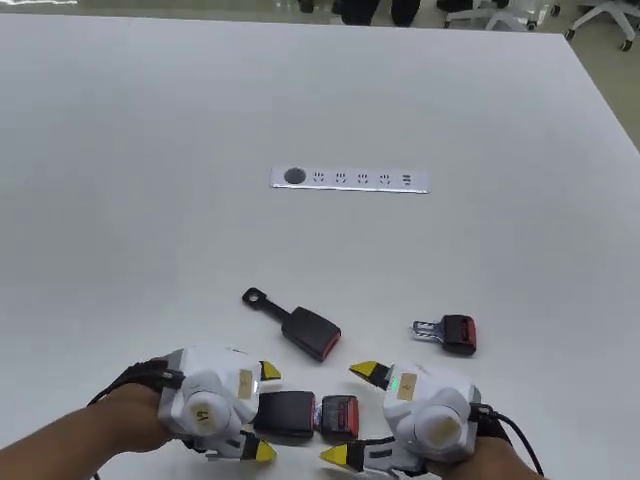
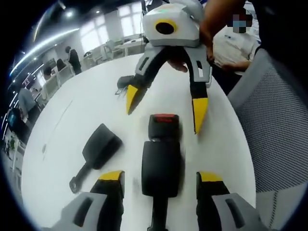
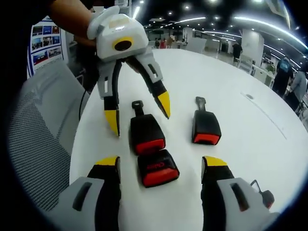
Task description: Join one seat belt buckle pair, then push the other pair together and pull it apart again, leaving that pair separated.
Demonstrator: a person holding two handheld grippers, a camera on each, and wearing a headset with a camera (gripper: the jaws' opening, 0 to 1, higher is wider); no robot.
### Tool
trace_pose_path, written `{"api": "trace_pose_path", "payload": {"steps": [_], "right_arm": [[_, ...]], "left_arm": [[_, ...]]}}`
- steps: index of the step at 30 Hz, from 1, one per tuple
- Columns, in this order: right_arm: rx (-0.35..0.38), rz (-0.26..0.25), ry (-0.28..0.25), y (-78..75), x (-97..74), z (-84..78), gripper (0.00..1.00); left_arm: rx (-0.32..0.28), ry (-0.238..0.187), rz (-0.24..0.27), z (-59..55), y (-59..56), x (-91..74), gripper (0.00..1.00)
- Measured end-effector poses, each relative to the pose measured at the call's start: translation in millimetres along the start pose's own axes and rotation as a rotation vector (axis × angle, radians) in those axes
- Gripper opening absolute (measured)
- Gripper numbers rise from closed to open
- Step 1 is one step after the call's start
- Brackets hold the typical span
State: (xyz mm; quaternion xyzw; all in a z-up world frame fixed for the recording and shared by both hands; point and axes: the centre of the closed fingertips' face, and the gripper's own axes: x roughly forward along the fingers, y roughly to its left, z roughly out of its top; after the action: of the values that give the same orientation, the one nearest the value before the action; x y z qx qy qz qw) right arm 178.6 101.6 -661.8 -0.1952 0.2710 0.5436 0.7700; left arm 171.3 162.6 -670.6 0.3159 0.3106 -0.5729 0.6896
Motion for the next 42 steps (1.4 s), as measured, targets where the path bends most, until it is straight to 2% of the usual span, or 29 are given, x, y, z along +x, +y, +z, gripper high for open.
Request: {"api": "trace_pose_path", "payload": {"steps": [1,3,6,11,14,15,18,20,22,25,28,31,32,34,36,39,41,42], "right_arm": [[0.001,-0.002,-0.002,-0.3,-1.5,0.4,0.67],[0.021,-0.003,-0.008,-1.0,-6.8,-0.3,0.69],[0.012,-0.032,-0.001,-4.9,-21.3,-3.7,0.70],[0.050,-0.058,-0.015,-13.8,-42.9,-4.9,0.73],[0.054,-0.081,-0.027,-29.4,-56.3,-5.0,0.72],[0.054,-0.087,-0.031,-37.6,-62.1,-4.7,0.72],[0.059,-0.097,-0.030,-58.9,-74.0,-4.2,0.71],[0.058,-0.108,-0.028,-75.3,-80.9,-7.2,0.71],[0.057,-0.117,-0.017,-89.1,-84.6,-10.9,0.71],[0.058,-0.117,-0.008,-111.8,-90.8,-15.4,0.71],[0.082,-0.095,0.011,-125.7,-91.9,-23.8,0.71],[0.063,-0.075,0.043,-136.0,-89.8,-33.6,0.72],[0.066,-0.061,0.055,-143.1,-85.6,-42.4,0.72],[0.075,-0.046,0.068,-150.3,-82.1,-50.1,0.72],[0.075,-0.030,0.078,-152.5,-78.5,-54.9,0.72],[0.072,0.007,0.114,-154.3,-71.9,-67.8,0.71],[0.073,0.036,0.139,-158.5,-66.5,-82.8,0.72],[0.074,0.042,0.143,-157.0,-66.7,-83.3,0.72]], "left_arm": [[0.003,-0.014,0.019,2.0,2.2,-2.8,0.67],[-0.017,-0.029,0.022,5.3,2.3,-9.5,0.71],[-0.006,-0.020,0.054,8.9,7.0,-20.1,0.76],[0.007,-0.030,0.087,11.0,21.9,-35.6,0.77],[0.029,-0.034,0.106,11.2,40.5,-44.2,0.76],[0.029,-0.037,0.105,18.6,42.9,-48.2,0.75],[0.051,-0.030,0.098,19.5,55.2,-49.3,0.72],[0.073,-0.027,0.103,22.2,67.6,-49.1,0.68],[0.074,-0.027,0.099,25.8,78.7,-47.2,0.68],[0.117,-0.010,0.079,26.7,94.2,-41.8,0.68],[0.150,0.004,0.046,28.7,104.0,-32.1,0.68],[0.177,0.022,0.017,30.7,112.0,-20.7,0.68],[0.188,0.028,0.001,31.1,114.9,-14.9,0.68],[0.221,0.048,-0.022,23.1,122.0,-1.4,0.67],[0.260,0.078,-0.050,20.2,121.5,8.6,0.66],[0.279,0.097,-0.089,14.3,120.0,22.6,0.63],[0.304,0.110,-0.112,12.1,118.2,31.2,0.61],[0.308,0.112,-0.116,11.6,117.9,32.7,0.60]]}}
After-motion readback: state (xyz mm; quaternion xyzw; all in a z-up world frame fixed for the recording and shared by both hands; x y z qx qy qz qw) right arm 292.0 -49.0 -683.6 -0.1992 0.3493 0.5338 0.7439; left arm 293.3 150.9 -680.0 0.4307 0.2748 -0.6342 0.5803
